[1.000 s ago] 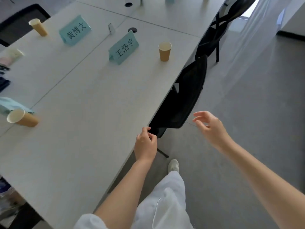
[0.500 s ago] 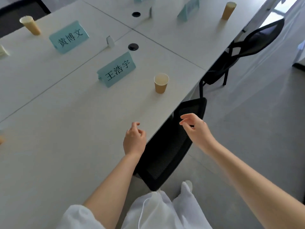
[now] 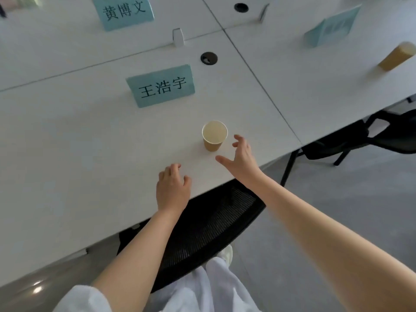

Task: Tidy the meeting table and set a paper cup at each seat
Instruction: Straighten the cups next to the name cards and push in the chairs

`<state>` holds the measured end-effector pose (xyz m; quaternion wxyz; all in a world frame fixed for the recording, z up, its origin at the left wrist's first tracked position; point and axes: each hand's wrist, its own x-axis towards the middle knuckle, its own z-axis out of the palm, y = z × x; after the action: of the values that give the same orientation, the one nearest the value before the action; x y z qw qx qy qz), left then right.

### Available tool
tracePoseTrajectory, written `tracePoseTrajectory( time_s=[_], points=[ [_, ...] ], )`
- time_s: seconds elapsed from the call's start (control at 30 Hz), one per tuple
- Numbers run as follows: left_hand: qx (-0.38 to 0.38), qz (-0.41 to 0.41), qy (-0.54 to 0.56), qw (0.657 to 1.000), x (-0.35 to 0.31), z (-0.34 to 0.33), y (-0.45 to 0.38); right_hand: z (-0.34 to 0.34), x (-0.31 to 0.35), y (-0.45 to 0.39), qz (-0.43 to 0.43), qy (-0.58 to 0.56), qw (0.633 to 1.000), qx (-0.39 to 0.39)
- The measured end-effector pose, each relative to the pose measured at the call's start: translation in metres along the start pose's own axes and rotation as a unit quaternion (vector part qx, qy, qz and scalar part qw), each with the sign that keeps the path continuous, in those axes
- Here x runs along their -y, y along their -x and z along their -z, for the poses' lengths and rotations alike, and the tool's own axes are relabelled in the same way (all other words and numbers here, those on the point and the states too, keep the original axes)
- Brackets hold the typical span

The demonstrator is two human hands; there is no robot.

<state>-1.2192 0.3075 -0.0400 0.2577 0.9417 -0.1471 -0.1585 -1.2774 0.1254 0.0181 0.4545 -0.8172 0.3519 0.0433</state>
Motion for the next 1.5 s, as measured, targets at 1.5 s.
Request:
tracePoseTrajectory(
  time_s=[1.5],
  points=[
    [-0.104,-0.039,-0.183,0.977,-0.029,-0.071,-0.16,0.011,0.074,-0.304,0.094,-0.068,0.993,-0.036]
  ],
)
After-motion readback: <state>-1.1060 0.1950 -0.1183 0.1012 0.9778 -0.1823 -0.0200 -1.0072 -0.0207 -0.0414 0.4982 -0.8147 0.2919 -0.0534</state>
